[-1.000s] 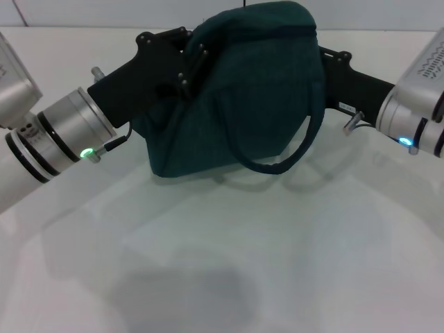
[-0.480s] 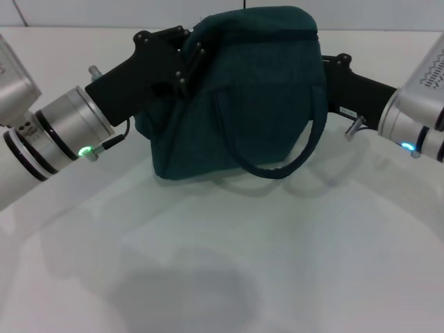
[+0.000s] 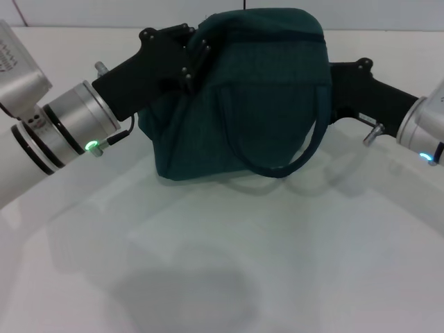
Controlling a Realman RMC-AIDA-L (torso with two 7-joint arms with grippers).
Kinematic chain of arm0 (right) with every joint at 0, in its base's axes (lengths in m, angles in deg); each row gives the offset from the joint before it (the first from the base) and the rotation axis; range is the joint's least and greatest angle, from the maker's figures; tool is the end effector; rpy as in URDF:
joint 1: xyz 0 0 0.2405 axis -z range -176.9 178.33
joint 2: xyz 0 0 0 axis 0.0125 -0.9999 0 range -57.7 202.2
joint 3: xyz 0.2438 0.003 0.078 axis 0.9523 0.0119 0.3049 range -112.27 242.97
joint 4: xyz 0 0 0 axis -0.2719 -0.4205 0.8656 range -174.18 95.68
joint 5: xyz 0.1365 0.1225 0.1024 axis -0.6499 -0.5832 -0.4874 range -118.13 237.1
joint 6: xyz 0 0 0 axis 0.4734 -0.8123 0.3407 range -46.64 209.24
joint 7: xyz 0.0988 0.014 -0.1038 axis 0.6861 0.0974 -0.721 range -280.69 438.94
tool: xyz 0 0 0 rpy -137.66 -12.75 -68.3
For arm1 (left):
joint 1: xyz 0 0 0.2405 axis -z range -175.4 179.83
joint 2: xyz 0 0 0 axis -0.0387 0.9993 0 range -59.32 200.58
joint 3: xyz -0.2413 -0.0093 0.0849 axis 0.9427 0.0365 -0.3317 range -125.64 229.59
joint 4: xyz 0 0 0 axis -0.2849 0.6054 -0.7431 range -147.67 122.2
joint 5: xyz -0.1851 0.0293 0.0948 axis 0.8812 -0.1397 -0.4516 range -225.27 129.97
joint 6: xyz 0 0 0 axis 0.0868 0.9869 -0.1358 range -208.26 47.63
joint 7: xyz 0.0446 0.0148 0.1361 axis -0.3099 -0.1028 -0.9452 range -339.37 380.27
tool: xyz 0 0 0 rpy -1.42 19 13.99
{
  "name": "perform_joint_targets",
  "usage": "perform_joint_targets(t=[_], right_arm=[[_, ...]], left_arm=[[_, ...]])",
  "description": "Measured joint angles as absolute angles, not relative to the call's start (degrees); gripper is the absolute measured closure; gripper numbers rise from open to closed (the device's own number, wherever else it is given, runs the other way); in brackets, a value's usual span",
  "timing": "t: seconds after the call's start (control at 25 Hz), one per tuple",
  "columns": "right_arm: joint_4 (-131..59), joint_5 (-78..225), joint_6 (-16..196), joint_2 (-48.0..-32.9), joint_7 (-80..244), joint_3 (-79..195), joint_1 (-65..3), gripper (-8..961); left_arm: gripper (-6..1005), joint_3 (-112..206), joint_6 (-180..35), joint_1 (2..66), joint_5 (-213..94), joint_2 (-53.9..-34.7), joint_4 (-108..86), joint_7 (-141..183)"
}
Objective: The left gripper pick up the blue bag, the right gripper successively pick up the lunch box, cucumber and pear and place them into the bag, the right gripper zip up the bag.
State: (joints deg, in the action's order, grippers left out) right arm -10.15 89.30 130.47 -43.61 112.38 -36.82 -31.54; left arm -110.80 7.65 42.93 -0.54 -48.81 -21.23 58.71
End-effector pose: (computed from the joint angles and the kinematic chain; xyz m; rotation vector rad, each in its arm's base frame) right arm 0.2105 0.3858 -0.0584 -2.3161 0.1420 0.6856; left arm -0.2292 0.3555 -0.0239 -2.2117 -0.2836 -1.1298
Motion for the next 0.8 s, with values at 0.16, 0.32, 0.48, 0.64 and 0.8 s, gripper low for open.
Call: perform_joint_targets(t=[0.16,0.32,0.48,0.64,0.8], right_arm=[[-10.25,89.28,130.74,-43.6,110.85,-33.96,-30.18,927],[-10.28,89.25,130.63,-43.46,110.52,-33.18,-29.49,905],[-11.54,89.41,129.9,-43.34,110.36,-31.5,-29.19,883],[-12.82,89.51,125.78,-43.28,110.9,-31.06,-29.88,861],[-13.0,89.52,123.81,-43.26,110.96,-31.15,-29.93,839]], left_arm=[[835,-110.79,6.87,43.4,-0.53,-48.88,-21.23,58.75],[822,-110.79,6.49,43.66,-0.51,-48.9,-21.26,58.89],[809,-110.73,6.34,44.13,-0.5,-48.93,-21.26,58.95],[796,-110.43,6.38,44.34,-0.42,-49.01,-20.99,59.14],[783,-110.59,6.38,44.6,-0.43,-48.85,-20.01,59.16]])
